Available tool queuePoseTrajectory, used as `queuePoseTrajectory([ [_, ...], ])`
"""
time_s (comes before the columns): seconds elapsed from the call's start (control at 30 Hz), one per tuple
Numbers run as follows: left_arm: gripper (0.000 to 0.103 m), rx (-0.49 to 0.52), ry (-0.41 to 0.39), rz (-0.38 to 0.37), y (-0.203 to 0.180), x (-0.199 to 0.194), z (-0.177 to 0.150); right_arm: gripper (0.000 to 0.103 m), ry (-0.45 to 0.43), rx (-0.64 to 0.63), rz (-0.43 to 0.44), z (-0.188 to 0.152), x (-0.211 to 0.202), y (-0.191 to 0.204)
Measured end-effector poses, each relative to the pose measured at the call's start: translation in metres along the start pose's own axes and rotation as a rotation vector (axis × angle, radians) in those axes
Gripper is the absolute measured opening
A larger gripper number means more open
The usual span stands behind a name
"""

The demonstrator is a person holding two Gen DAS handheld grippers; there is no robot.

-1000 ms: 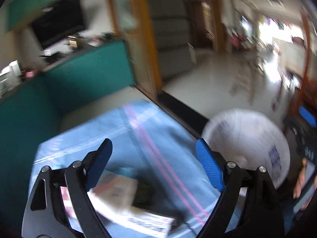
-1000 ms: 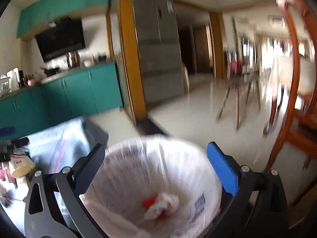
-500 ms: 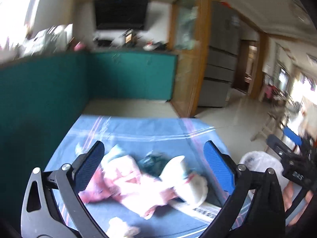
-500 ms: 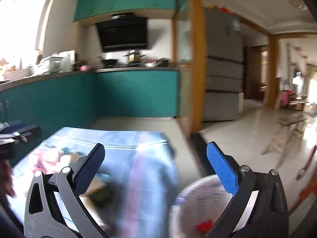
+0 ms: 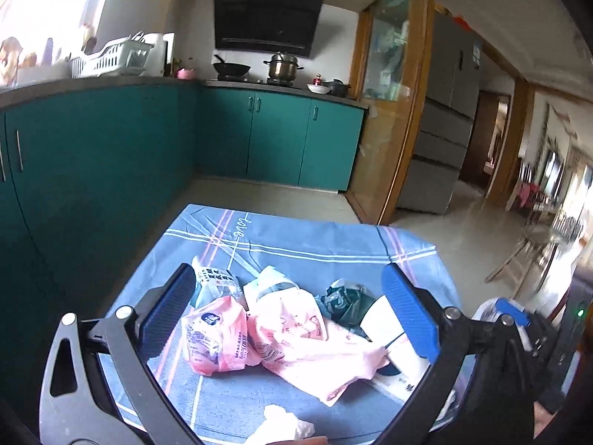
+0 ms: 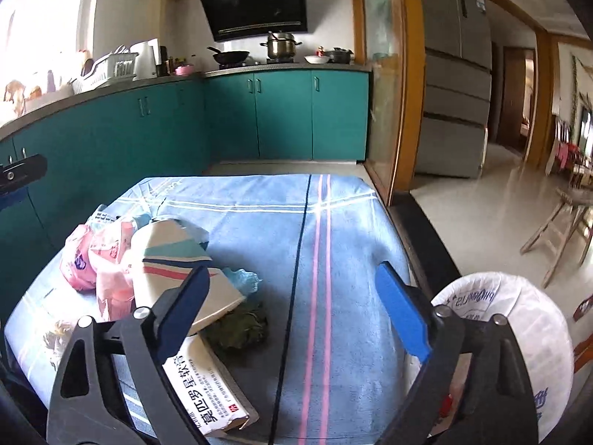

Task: Collect trash
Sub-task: 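Move both tools back over the table toward the remaining trash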

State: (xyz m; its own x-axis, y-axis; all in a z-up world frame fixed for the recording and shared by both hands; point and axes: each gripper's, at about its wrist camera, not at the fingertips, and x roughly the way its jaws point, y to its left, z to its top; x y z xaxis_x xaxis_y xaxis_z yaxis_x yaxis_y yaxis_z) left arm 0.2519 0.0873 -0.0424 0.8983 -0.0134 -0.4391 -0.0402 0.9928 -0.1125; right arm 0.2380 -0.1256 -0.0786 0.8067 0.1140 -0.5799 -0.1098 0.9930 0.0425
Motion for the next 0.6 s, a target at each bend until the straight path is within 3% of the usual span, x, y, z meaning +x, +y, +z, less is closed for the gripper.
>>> queuePoseTrajectory([
  [0.13, 0.1, 0.033, 0.007, 0.046, -0.001, 0.001, -0.002, 0.08, 0.013, -0.048, -0.01, -0.008, 0.005, 0.004],
  [0.6, 0.1, 0.032, 0.074, 0.081, 0.005, 0.011, -0.01, 0.08, 0.06, 0.021, 0.041, -0.016, 0.012, -0.015],
])
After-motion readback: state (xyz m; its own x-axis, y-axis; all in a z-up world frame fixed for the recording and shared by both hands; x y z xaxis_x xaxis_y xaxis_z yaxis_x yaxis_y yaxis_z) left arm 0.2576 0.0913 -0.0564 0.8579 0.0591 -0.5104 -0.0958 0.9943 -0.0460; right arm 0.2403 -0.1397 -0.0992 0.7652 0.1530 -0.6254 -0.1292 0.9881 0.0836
